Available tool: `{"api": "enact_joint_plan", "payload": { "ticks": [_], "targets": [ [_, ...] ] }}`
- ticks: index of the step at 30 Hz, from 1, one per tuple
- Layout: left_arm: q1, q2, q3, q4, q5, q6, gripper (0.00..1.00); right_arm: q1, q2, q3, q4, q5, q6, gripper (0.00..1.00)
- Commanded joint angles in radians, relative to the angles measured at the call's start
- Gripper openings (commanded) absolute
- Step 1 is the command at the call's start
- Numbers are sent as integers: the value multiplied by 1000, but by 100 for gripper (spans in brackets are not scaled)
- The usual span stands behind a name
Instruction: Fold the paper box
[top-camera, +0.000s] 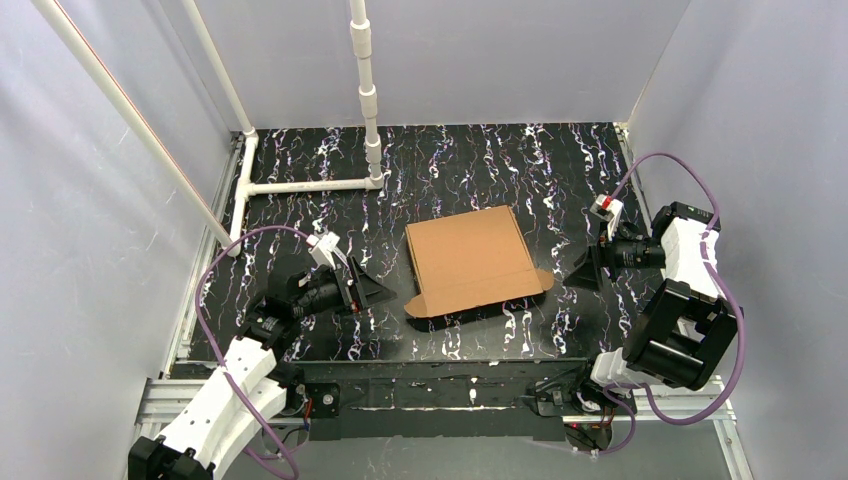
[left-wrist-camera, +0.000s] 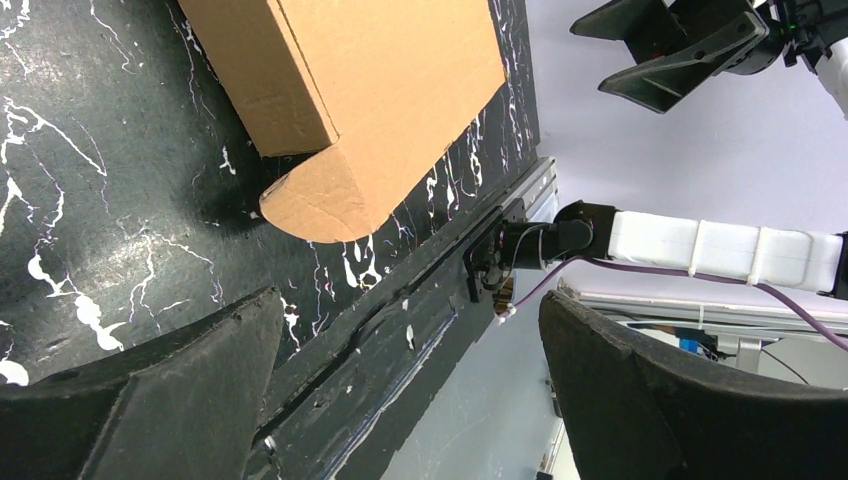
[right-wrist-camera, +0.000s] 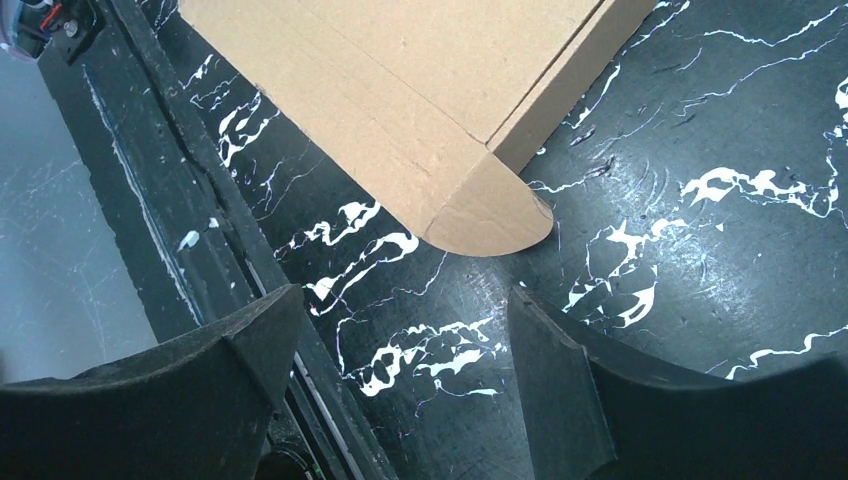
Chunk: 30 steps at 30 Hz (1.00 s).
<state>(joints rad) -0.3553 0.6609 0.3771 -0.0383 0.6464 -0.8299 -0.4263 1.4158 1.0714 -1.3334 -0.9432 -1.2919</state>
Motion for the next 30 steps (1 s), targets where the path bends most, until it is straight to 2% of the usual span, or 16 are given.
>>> {"api": "enact_joint_plan", "payload": {
  "ticks": [1, 30],
  "targets": [
    [6, -6, 48, -14, 4, 20, 98, -5, -2, 33, -27, -31, -29, 83],
    [7, -25, 52, -26, 6, 20, 98, -4, -11, 26, -29, -34, -32, 83]
  ]
}}
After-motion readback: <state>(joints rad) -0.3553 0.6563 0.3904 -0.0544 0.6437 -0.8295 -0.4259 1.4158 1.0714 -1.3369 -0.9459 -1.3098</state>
